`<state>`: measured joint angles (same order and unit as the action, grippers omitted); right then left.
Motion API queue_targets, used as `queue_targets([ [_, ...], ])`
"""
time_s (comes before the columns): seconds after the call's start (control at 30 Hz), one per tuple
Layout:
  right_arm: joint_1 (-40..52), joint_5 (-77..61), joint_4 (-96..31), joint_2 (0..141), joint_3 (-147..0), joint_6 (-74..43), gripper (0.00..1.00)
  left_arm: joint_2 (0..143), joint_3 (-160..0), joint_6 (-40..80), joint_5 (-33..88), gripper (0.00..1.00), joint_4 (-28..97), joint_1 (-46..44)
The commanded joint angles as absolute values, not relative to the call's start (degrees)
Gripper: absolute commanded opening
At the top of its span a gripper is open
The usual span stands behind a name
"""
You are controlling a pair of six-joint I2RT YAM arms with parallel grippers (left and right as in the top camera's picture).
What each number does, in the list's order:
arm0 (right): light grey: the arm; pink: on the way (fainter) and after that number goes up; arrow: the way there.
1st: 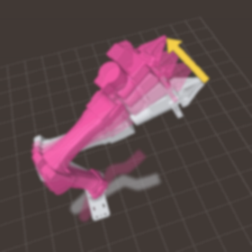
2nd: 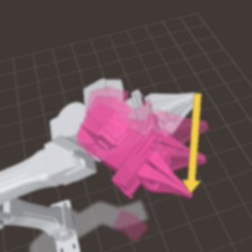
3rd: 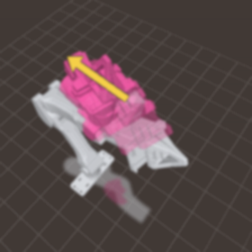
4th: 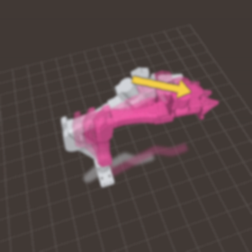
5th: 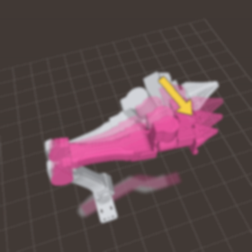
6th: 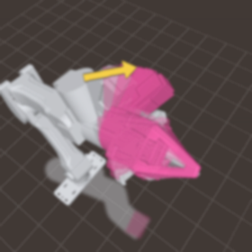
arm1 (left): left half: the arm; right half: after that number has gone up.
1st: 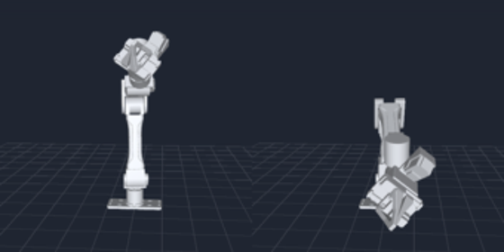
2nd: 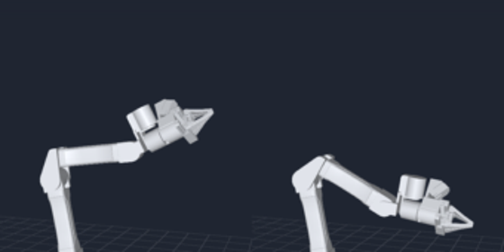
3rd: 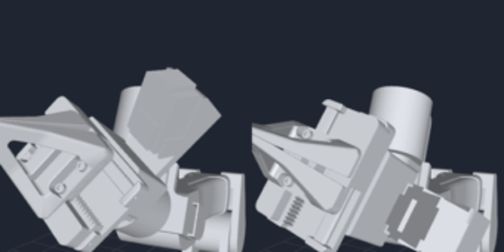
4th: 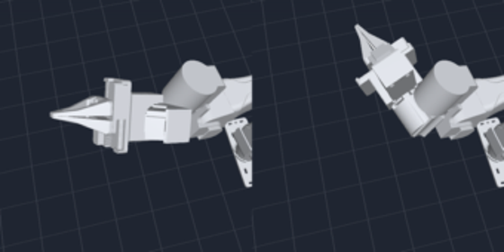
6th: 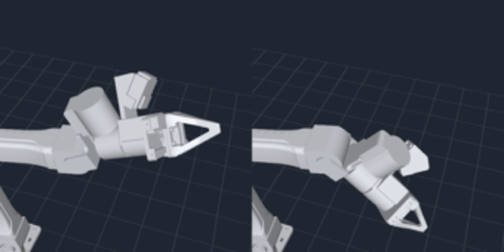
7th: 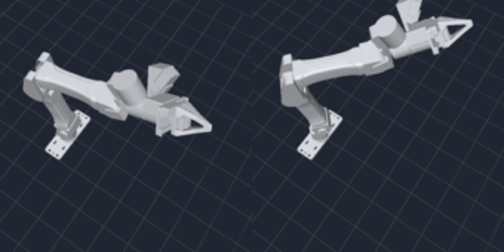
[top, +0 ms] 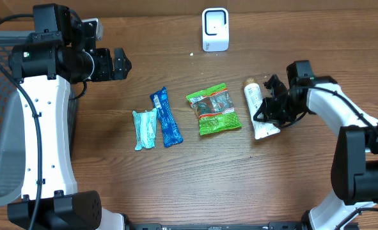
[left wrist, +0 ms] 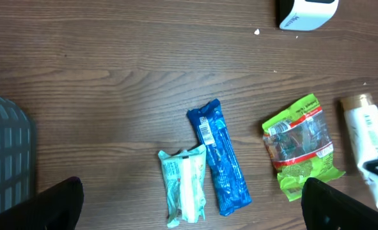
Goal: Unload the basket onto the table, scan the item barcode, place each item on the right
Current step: 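Lower the right gripper onto the white tube and close on it, then lift the white tube and carry it up to the white scanner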
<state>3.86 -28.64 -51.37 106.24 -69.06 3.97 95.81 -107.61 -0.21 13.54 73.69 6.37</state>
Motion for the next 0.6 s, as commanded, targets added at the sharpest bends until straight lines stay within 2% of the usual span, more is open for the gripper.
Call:
queue_targets([
  [0.0, 4.19, -33.87, -53.69, 99.39, -74.70, 8.43, 0.04, 96.23, -107.85, -1.30, 14.46, 1.00, 73.45, 6.35],
  [0.37, 4.23, -44.03, -56.95, 78.32, -75.53, 11.60, 0.04, 96.23, -107.85, -1.30, 14.46, 1.00, 73.47, 6.35],
  [0.57, 4.23, -44.42, -55.99, 74.35, -76.36, 1.45, 0.04, 96.23, -107.85, -1.30, 14.46, 1.00, 73.47, 6.35],
])
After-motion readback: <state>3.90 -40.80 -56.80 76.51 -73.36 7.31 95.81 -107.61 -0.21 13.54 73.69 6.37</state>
